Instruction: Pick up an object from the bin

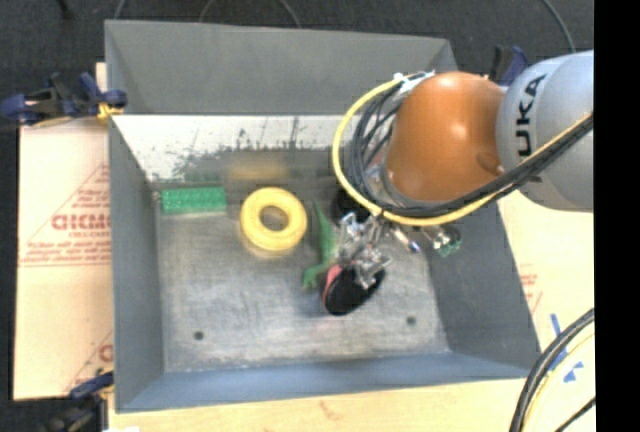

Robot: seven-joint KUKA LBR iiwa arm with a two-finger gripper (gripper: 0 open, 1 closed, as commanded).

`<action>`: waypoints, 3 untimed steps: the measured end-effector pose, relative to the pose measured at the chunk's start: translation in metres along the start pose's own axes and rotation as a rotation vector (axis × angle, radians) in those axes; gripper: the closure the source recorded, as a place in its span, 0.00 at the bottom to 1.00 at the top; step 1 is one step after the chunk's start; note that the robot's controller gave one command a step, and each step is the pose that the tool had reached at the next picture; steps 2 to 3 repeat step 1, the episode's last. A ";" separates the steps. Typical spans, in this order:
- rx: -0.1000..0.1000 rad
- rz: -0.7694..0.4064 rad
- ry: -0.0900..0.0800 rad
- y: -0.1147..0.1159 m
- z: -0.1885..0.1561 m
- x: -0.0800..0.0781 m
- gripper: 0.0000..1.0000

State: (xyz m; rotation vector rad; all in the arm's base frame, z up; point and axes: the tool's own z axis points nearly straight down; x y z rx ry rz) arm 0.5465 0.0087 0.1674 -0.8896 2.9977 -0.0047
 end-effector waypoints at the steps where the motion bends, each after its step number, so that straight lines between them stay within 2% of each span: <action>1: -0.013 0.026 0.021 -0.003 -0.018 0.011 1.00; 3: -0.013 0.026 0.021 -0.003 -0.018 0.011 1.00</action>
Offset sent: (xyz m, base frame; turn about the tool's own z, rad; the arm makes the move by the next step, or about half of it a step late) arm 0.0196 -0.0150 0.1424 -0.0309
